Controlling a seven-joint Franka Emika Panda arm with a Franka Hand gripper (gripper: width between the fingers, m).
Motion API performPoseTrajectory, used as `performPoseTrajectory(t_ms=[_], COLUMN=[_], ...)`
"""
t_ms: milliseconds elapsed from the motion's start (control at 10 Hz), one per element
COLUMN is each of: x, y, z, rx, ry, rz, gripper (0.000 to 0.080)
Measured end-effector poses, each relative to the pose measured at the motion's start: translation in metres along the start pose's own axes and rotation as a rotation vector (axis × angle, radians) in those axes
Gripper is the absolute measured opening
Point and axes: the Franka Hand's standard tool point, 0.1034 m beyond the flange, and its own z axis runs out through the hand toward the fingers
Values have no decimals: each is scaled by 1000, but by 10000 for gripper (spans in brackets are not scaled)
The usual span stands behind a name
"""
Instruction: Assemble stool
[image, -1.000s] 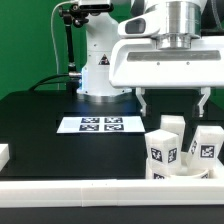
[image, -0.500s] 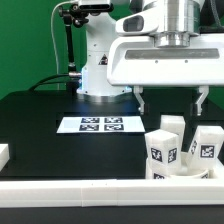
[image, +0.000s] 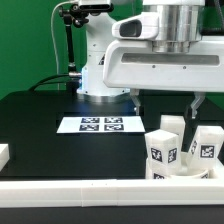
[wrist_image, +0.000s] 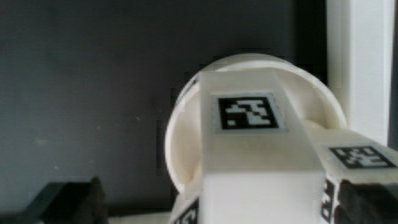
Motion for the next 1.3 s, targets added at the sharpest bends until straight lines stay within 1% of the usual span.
performPoseTrajectory(t_ms=[200,400,500,700,800,900,1000,1100,1300], x=[0,-3,-4,-6,-6,-7,-7,-6,-6], y=[-1,-12,-15,-14,-15,-16,-16,-15,-15], z=[0,2,5,8,8,9,9,9,9], rx=[0,6,8,8,7,8,7,8,8], ry=[2,5,10,15,15,15,15,15,15], rz=[0,-15,-20,-19,-19,-22,-20,-20,-1], gripper=[649,649,649,649,513,513,374,335,335])
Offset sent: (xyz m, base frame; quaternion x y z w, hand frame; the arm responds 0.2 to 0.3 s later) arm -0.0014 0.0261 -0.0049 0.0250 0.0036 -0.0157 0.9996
